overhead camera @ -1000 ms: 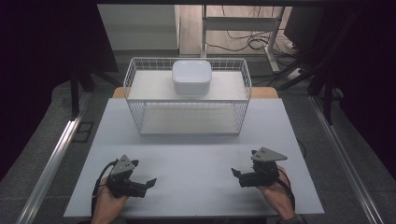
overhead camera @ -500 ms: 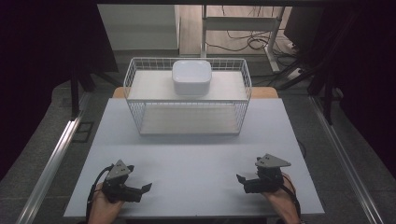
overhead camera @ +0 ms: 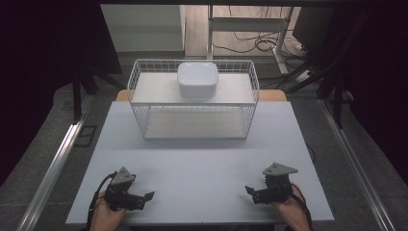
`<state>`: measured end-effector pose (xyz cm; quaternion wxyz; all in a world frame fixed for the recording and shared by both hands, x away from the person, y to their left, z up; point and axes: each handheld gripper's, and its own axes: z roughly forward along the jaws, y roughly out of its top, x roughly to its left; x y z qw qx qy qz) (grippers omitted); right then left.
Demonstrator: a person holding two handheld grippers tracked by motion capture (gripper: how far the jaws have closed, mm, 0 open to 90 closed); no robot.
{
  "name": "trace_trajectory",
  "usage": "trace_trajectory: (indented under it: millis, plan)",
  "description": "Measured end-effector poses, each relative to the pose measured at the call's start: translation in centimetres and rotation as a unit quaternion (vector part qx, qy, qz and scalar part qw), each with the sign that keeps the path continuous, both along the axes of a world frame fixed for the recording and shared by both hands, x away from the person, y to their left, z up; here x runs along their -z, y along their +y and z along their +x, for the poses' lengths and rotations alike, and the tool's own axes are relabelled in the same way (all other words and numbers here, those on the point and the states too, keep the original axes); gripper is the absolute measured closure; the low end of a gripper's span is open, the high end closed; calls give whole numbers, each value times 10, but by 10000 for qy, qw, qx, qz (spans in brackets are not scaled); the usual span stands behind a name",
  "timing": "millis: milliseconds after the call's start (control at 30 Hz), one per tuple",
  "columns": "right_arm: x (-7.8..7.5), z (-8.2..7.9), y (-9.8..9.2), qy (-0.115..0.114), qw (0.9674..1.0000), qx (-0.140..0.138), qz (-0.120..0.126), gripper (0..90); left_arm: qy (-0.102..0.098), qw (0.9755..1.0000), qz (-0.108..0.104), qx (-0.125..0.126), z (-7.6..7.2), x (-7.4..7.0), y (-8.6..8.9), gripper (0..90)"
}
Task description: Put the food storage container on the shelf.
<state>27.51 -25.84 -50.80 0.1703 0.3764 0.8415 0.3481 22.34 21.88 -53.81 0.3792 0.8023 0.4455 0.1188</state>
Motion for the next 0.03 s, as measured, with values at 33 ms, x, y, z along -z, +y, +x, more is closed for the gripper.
trace_trajectory:
  millis: [33]
  plan:
    - [0, 0, 0, -23, 10000, -6, 15, 3, 0, 10000, 0, 0, 0, 0, 0, 29]
